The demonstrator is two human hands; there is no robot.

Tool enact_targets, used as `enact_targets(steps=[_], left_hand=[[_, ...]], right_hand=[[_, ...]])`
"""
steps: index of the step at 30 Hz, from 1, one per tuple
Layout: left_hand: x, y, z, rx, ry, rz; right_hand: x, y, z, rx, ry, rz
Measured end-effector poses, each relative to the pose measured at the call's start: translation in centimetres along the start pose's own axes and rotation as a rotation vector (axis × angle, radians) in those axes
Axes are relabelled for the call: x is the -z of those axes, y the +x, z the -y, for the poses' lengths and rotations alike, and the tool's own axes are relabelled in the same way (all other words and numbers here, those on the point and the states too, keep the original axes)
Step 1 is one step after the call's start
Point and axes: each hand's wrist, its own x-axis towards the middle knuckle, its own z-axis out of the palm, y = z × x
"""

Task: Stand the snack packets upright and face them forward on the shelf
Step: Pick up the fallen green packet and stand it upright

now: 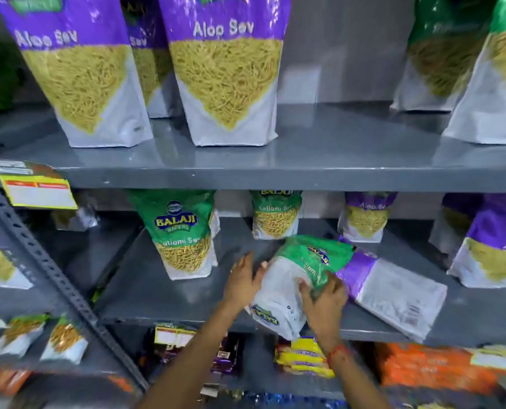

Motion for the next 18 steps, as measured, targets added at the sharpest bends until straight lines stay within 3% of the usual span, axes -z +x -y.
enact_targets(steps=[3,5,11,14,18], left_hand=[[-0.6,2.3,0.8,0.175,-0.132,0.263],[-0.5,2.9,1.2,0.219,-0.263,0.344],[0.9,2.6,1.5,0.339,-0.68,0.579],[1.7,2.5,1.3,0.309,-0.82,0.583],[3.1,2.9,0.9,0.208,-0.951,0.418]], right_hand=[[-1.0,0.0,-0.2,-0.225,0.176,0.063],[-1.1,0.4,-0.4,-0.345,0.301,0.144],[-0.5,0.6,-0.3,-0.435,0.562,0.205],[0.8,0.4,1.6,-0.36,0.651,0.213],[2.1,2.0,3.4,-0.182,0.66,0.312]])
